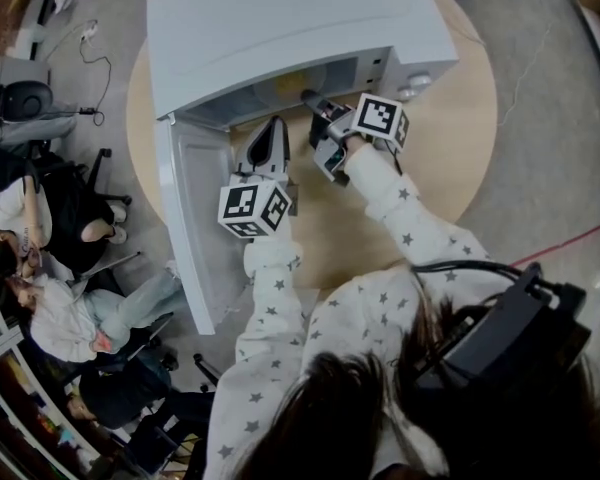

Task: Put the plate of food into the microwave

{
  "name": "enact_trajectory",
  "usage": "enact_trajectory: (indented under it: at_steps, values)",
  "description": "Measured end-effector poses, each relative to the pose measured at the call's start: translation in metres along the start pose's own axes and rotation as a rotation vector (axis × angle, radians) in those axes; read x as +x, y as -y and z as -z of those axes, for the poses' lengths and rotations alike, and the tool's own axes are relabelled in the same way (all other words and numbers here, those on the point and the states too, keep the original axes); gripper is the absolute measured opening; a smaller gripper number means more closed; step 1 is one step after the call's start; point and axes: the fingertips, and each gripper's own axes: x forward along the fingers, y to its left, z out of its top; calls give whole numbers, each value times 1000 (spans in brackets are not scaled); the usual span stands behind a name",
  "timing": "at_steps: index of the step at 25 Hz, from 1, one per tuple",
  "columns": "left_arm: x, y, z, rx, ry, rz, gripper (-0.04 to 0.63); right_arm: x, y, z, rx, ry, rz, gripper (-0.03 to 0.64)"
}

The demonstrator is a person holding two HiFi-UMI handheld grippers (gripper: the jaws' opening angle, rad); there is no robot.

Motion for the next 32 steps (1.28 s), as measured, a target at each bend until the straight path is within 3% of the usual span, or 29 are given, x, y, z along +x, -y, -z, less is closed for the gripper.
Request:
enact_trajectory:
  at_steps: [11,14,18,26,32]
  values:
    - [5,2,-1,-6,0,20,2,7,-1,-3,-43,-2,40,21]
    - [2,2,-3,-6,3,21,2,9,-6,0,-112,-29,55,26]
    - [0,1,-5,-6,7,21,2,15,-11,7,-224,-84,78,160]
    - [-2,2,0,-7,8,13,2,17,2,15,-534,-253,209,161]
    - [-4,-2,6,-5,-1,9,2,16,16,25,-533,-287,248,160]
